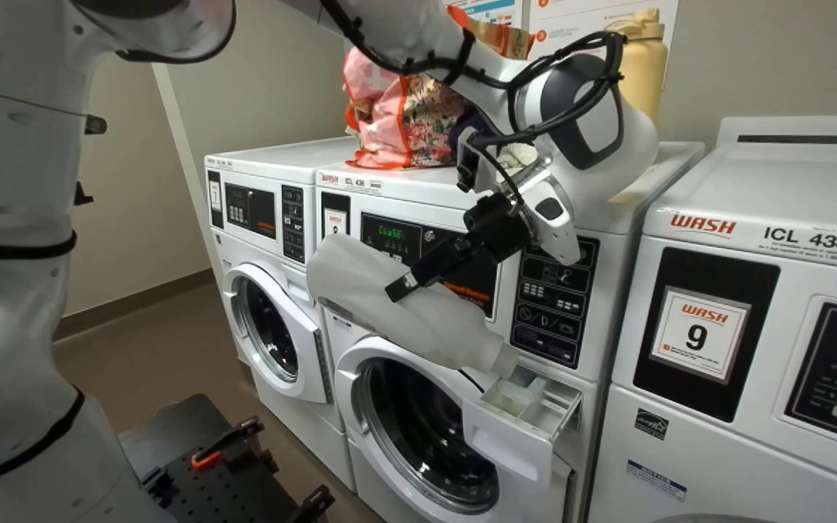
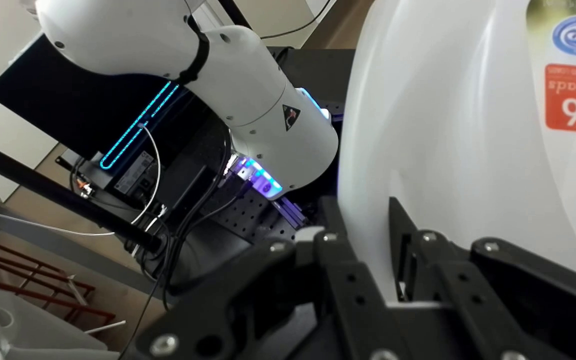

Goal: Pour some detergent into the open washing machine drawer

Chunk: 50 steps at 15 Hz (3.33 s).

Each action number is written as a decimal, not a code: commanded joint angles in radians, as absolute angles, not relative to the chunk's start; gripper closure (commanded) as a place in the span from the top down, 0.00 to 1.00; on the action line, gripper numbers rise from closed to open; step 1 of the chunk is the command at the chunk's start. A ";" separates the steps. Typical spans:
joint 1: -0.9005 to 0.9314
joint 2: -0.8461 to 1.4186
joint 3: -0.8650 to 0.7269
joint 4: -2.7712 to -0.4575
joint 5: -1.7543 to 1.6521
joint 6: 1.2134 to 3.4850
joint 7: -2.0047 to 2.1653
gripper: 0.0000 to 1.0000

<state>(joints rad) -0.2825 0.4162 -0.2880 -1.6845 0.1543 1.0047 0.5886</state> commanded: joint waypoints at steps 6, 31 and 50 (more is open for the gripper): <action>-0.280 0.418 -0.304 -1.622 0.178 0.929 0.578 0.06; -0.193 0.341 -0.308 -1.637 0.046 1.093 0.933 0.06; -0.119 -0.057 -0.211 -1.723 -0.270 1.133 1.407 0.06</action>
